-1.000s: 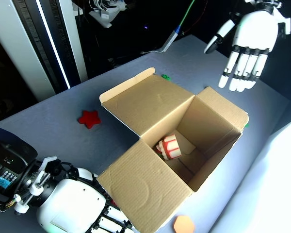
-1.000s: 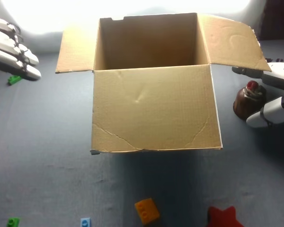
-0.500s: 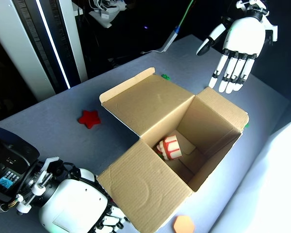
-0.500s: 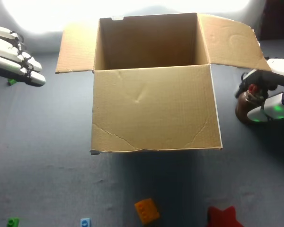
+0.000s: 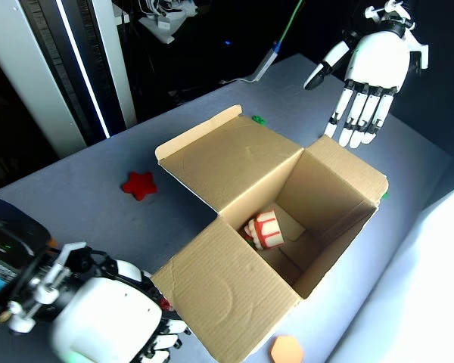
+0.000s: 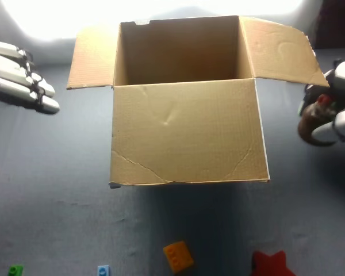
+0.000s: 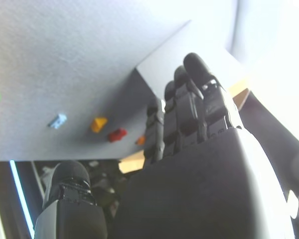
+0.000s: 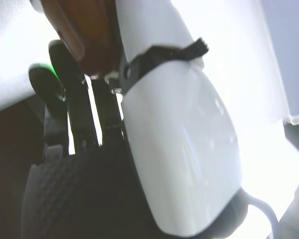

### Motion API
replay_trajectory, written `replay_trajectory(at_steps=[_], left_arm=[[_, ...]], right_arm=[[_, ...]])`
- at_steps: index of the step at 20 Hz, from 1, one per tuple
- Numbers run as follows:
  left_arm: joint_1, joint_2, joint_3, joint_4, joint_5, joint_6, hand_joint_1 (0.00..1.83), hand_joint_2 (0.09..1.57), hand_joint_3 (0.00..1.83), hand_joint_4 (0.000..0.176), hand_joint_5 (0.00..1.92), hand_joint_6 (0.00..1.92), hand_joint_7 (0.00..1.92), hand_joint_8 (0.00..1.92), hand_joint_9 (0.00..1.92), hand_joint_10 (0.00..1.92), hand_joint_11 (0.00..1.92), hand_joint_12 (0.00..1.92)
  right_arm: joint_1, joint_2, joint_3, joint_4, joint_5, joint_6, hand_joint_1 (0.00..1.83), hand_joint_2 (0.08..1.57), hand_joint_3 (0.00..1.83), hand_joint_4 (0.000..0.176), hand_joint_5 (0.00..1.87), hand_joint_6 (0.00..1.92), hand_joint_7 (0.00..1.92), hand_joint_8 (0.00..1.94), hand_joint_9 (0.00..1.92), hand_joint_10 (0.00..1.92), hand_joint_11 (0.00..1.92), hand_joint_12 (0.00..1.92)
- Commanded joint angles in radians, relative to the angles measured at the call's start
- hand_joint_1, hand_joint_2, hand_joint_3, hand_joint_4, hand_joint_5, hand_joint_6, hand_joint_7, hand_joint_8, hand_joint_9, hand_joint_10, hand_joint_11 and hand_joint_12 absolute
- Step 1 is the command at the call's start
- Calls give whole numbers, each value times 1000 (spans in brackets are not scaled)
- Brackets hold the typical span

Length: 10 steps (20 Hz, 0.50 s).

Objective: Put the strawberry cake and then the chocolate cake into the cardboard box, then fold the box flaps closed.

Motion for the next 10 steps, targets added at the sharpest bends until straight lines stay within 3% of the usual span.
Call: replay_trajectory(at_steps=[1, 4, 5, 7, 10], left_arm=[[-2, 13, 3, -80, 14, 11, 106, 1058, 5, 67, 138, 1, 171, 0, 253, 5, 0, 1066], [36, 9, 6, -129, 22, 50, 118, 1058, 3, 64, 151, 4, 184, 3, 266, 8, 0, 1090], [50, 2, 9, -144, 27, 58, 99, 1067, 5, 65, 138, 1, 181, 1, 253, 1, 0, 1057], [72, -10, 14, -166, 40, 59, 109, 1072, 5, 70, 135, 0, 180, 1, 237, 0, 0, 1019], [105, -21, 14, -200, 48, 71, 142, 1073, 1, 65, 166, 8, 195, 3, 245, 4, 0, 1020]], right_arm=[[15, 35, -10, -4, 88, -4, 1335, 1237, 3, 0, 822, 1084, 766, 1486, 568, 1693, 204, 1921], [24, 101, -35, -4, 75, -6, 1337, 1236, 0, 0, 825, 1066, 772, 1474, 570, 1703, 204, 1921], [23, 124, -38, -4, 68, -4, 1208, 1199, 0, 0, 875, 1031, 797, 1461, 493, 1601, 198, 1921], [30, 168, -38, -4, 68, -1, 1206, 1192, 0, 0, 907, 994, 787, 1464, 480, 1587, 193, 1921], [83, 215, -41, -4, 67, -1, 1207, 1185, 0, 0, 911, 980, 806, 1437, 499, 1544, 210, 1921]])
